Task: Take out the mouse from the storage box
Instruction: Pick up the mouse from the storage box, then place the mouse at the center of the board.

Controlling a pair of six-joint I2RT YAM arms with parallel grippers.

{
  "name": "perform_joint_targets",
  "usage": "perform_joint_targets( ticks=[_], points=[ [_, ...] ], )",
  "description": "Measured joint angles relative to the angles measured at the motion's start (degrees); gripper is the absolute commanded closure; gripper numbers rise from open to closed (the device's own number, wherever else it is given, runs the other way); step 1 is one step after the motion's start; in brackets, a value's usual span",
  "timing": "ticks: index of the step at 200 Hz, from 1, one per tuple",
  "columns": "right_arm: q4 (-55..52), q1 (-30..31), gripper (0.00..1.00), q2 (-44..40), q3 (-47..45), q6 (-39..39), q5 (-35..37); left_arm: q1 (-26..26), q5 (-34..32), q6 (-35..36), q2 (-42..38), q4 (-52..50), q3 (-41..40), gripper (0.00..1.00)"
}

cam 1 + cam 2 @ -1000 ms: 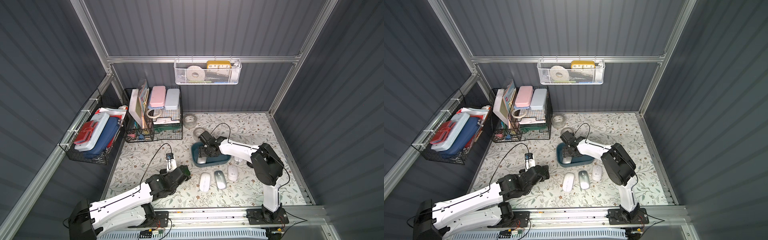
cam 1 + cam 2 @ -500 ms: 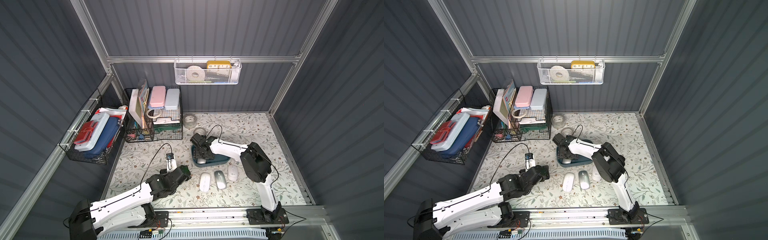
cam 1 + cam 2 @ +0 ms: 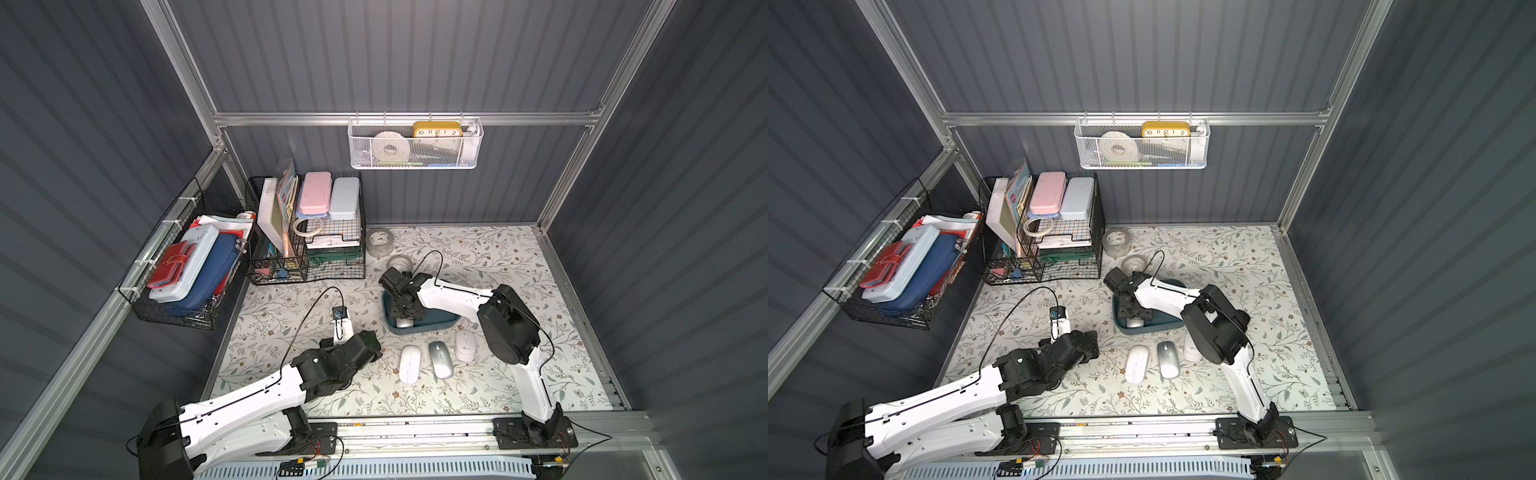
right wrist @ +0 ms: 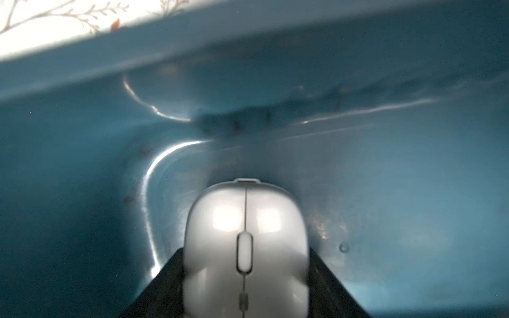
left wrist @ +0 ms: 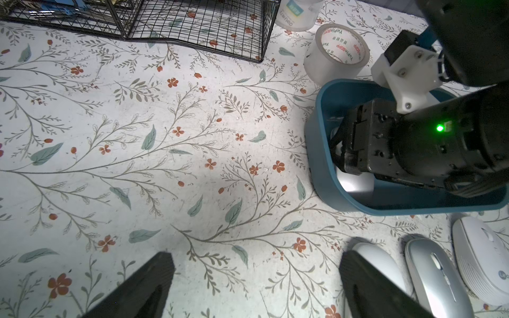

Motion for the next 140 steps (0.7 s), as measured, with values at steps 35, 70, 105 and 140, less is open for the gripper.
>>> perform_joint_targets(
  ticks=[35, 70, 105, 140],
  points=[
    [-1.42, 0.00, 0.44, -1.38, -0.02, -0.63, 0.92, 0.00, 0.00, 0.00, 0.00, 0.09, 0.00, 0.00],
    [-2.40, 0.00, 0.44, -7.19, -0.04, -1.75, 2.47, 0.00, -0.04, 0.00, -0.66, 0.00, 0.00, 0.00],
    [-2.60, 0.13, 0.44, -12.26, -0.15, -2.51, 2.91, 0.00, -1.22, -0.02, -2.89, -1.79, 0.00, 0.01],
    [-2.62, 3.37, 0.44, -15.37, -2.82, -3.45, 2.93, 0.00, -4.85, 0.13, -7.30, -6.71, 0.55, 0.01]
  ],
)
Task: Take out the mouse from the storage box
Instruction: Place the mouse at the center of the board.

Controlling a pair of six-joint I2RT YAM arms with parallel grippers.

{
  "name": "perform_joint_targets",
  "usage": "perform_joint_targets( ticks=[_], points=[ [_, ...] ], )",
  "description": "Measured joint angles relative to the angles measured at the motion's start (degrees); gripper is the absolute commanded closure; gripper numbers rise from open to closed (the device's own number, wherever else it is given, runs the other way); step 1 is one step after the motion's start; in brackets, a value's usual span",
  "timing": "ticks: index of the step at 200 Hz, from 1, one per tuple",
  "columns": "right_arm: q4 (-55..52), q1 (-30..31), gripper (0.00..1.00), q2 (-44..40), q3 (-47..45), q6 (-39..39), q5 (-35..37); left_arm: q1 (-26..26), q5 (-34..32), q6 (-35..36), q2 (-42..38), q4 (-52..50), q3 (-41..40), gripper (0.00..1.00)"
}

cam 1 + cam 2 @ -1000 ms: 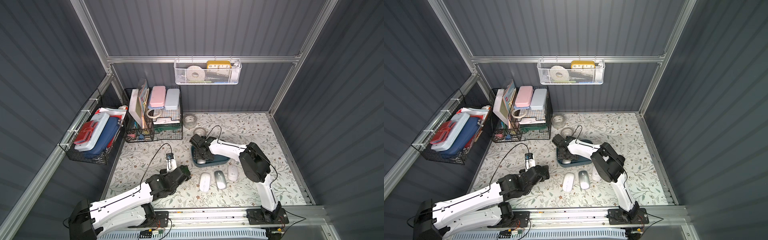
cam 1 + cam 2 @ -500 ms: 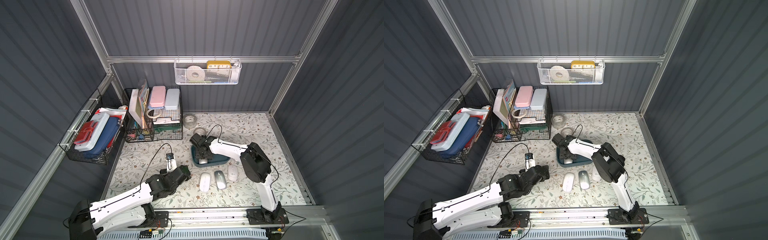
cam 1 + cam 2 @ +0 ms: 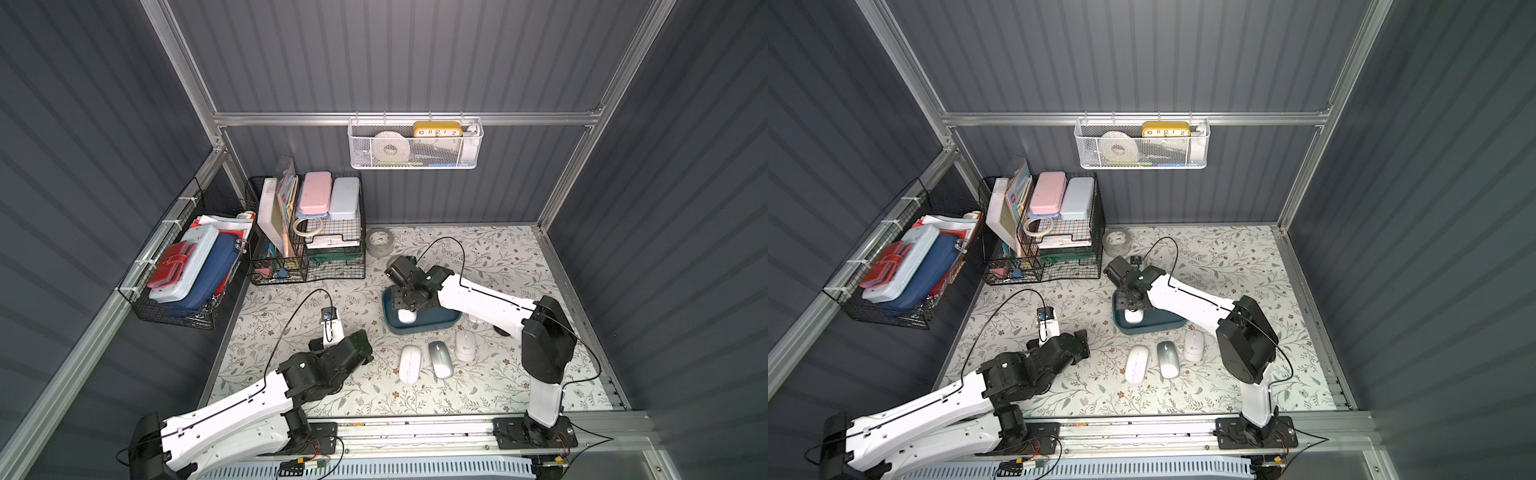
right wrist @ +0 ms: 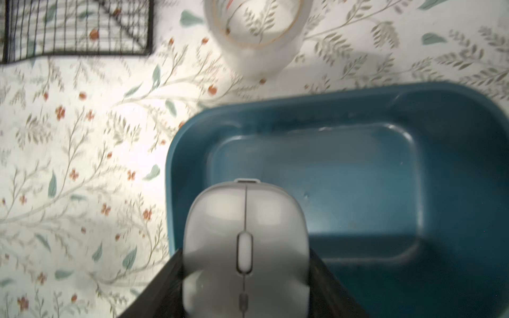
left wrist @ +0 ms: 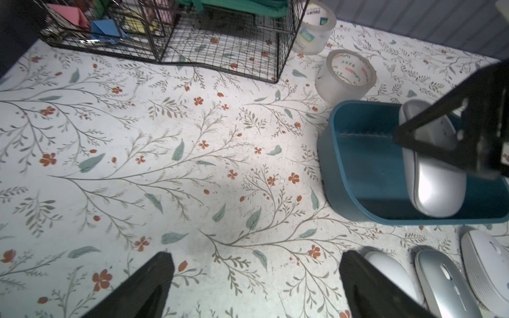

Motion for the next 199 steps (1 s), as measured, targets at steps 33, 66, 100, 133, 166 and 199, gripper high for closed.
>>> perform_joint_targets(
  ticks=[33, 66, 100, 133, 166, 199],
  points=[
    [0.13, 6.82, 0.43, -2.25, -3.48, -0.39, -0.20, 0.00, -3.65, -0.61, -6.93, -4.66, 0.98, 0.01],
    [0.94, 13.03, 0.42, -2.38, -6.62, 0.96, -0.52, 0.00, -6.47, -2.21, -13.94, -7.58, 0.98, 0.01],
    [2.62, 16.22, 0.41, 0.28, -7.15, 4.87, -1.79, 0.00, -8.41, -2.54, -15.02, -9.22, 0.98, 0.01],
    [3.26, 18.40, 0.41, 6.14, -4.55, 6.32, -2.05, 0.00, -9.22, -2.71, -14.36, -9.94, 0.98, 0.01],
    [3.10, 19.06, 0.41, 10.10, -2.45, 6.54, -2.93, 0.15, -9.79, -2.69, -14.05, -11.45, 0.98, 0.01],
    [3.02, 18.91, 0.41, 11.76, -1.27, 6.54, -3.26, 0.31, -10.12, -2.67, -14.25, -12.07, 0.98, 0.01]
  ],
)
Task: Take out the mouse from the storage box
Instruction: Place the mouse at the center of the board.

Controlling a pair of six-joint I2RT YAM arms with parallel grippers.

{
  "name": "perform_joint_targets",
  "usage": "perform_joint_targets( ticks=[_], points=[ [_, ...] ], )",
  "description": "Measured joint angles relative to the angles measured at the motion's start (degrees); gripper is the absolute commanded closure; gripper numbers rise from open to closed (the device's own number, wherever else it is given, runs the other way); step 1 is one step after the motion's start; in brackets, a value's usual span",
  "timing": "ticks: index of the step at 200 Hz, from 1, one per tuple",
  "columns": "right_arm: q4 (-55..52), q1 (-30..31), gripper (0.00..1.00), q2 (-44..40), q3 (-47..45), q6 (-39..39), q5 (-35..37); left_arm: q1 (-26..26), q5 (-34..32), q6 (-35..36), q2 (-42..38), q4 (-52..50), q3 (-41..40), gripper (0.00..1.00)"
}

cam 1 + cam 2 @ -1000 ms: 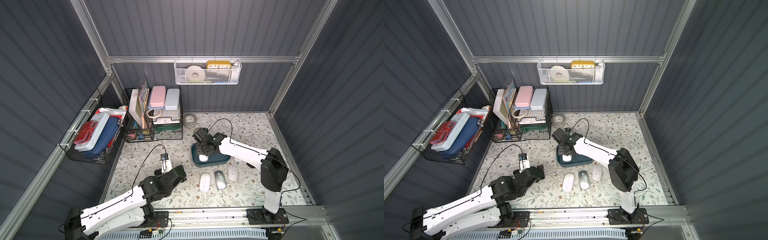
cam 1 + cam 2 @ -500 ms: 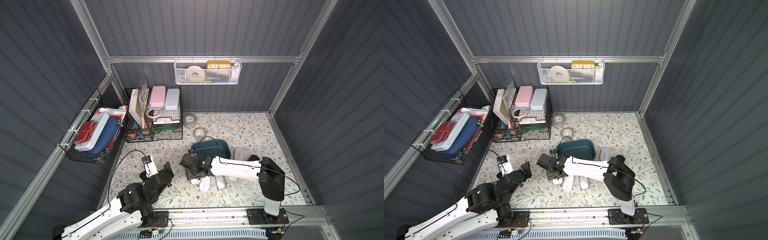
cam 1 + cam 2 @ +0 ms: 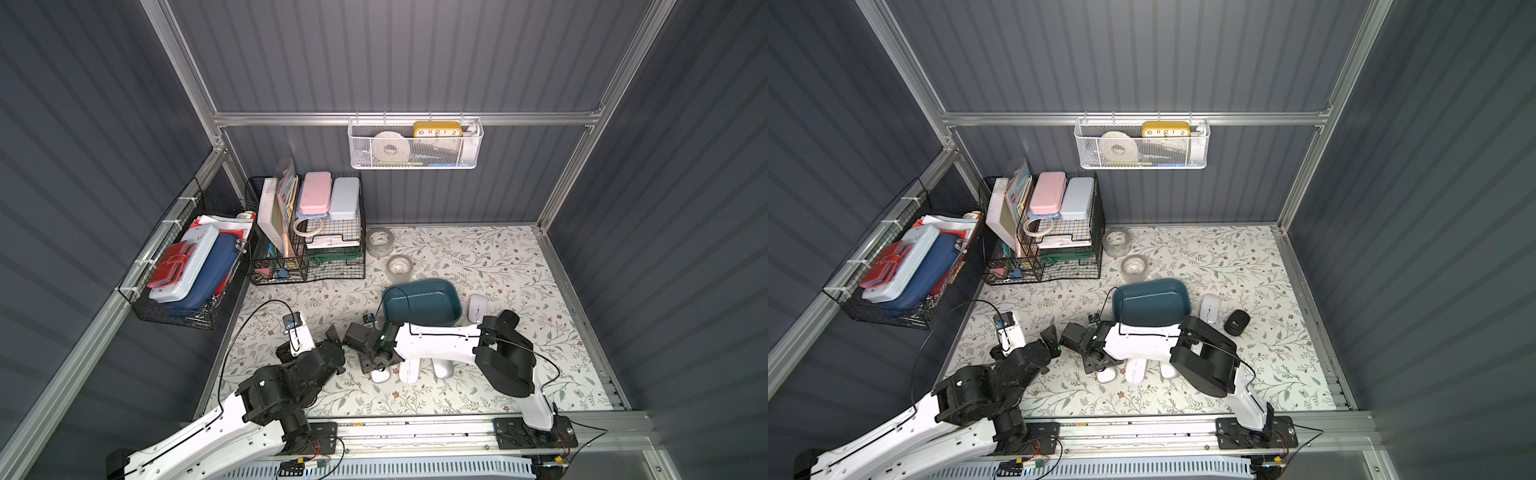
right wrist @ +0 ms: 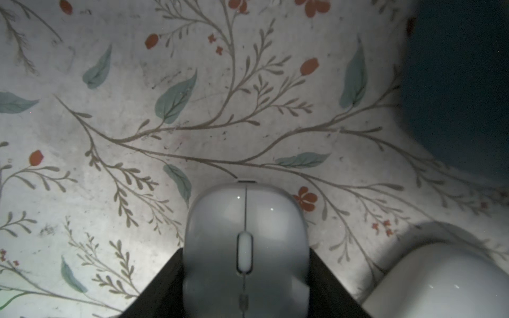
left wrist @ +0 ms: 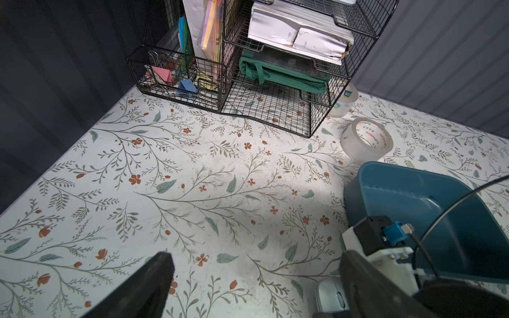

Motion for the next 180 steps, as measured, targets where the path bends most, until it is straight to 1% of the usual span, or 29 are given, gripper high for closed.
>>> perform_joint_targets(
  ticks=[35, 62, 109, 148, 180],
  points=[
    [-0.22, 0.00, 0.40, 0.09, 0.22, 0.22, 0.00, 0.00, -0.11, 0.00, -0.26, 0.00, 0.00, 0.01],
    [-0.17, 0.00, 0.37, 0.09, 0.33, 0.46, -0.11, 0.00, -0.09, 0.00, -0.50, 0.00, 0.00, 0.01],
    [-0.17, 0.07, 0.29, 0.55, 0.66, 0.61, -0.63, 0.00, -0.09, 0.00, -1.38, 0.04, 0.00, 0.00],
    [-0.31, 0.11, 0.28, 0.39, 0.66, 0.59, -0.48, 0.00, -0.11, 0.00, -1.51, 0.04, 0.02, 0.01],
    [-1.95, 0.20, 0.27, -3.32, 0.63, 0.35, 1.95, 0.00, -0.15, 0.70, -1.75, -0.20, 1.70, 0.01]
  ],
)
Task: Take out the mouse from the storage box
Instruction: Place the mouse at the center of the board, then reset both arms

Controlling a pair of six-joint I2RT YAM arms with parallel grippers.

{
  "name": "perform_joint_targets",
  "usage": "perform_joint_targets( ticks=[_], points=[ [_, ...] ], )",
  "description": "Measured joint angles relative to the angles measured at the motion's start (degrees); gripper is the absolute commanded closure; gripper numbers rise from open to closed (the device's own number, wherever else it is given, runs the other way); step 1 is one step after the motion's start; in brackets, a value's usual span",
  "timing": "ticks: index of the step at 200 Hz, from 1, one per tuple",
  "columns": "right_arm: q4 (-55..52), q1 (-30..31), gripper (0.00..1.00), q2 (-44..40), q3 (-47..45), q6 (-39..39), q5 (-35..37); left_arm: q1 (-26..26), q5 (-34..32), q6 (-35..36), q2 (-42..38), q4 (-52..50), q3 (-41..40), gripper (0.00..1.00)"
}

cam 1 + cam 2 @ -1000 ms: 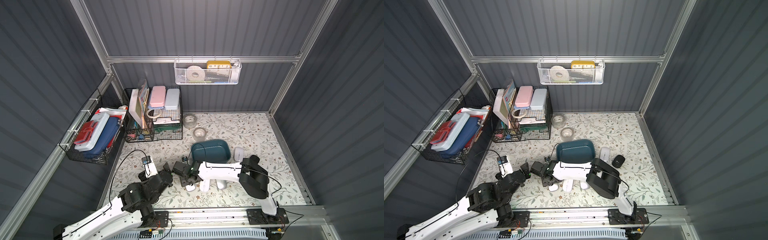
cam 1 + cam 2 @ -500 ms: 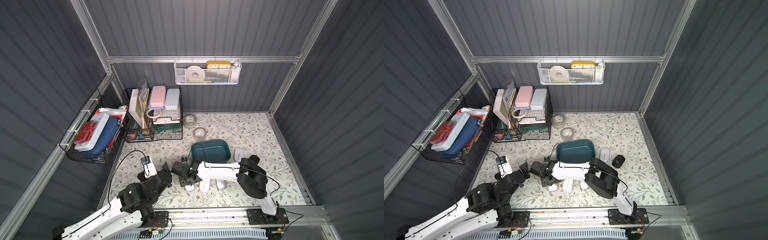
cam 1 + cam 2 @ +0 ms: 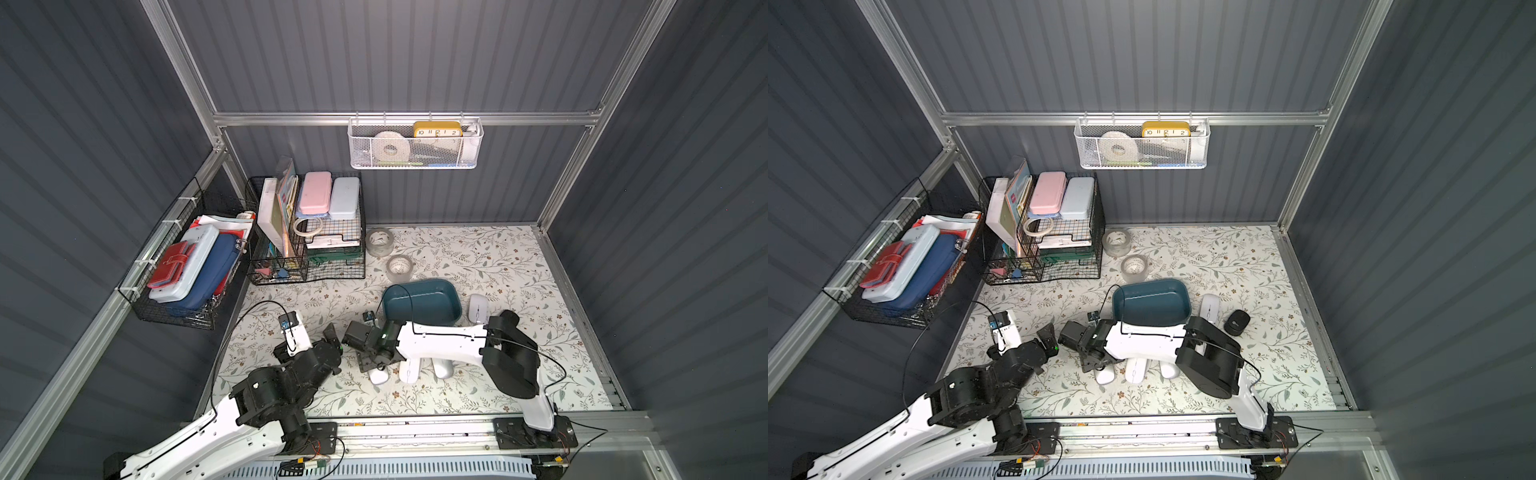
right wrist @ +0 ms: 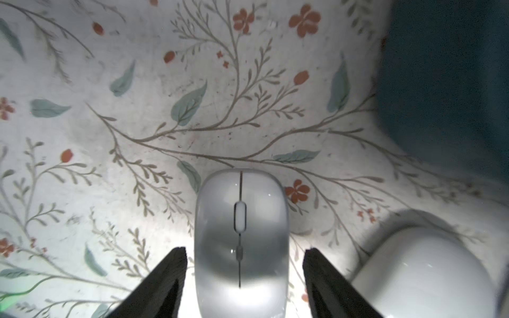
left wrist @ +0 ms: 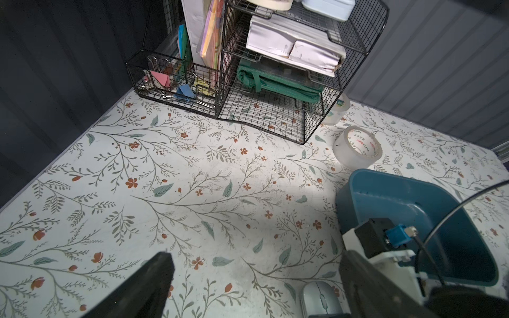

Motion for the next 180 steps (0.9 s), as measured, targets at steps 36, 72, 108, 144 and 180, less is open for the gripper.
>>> perform_joint_targets(
  ticks=[36, 72, 108, 144, 180],
  points=[
    [-2.69, -0.28, 0.26, -10.97, -0.31, -1.01, 6.19, 0.00, -0.48, 3.13, -2.34, 0.46, 1.86, 0.01],
    [-3.91, -1.97, 0.23, -21.94, -4.68, -3.15, 15.39, 0.00, -0.57, 5.05, -4.31, 2.32, 1.81, 0.01],
    [-3.52, -3.69, 0.21, -30.95, -15.30, -6.14, 25.33, 0.00, -0.55, 7.04, -1.81, 6.84, 1.09, 0.01],
    [-2.36, -6.80, 0.14, -38.05, -23.43, -6.99, 29.79, 0.00, -0.20, 10.12, 6.34, 12.11, 0.13, 0.01],
    [-0.42, -10.45, 0.12, -43.76, -26.32, -8.63, 32.28, 0.00, -5.73, 8.87, 17.49, 11.89, 2.08, 0.01]
  ],
)
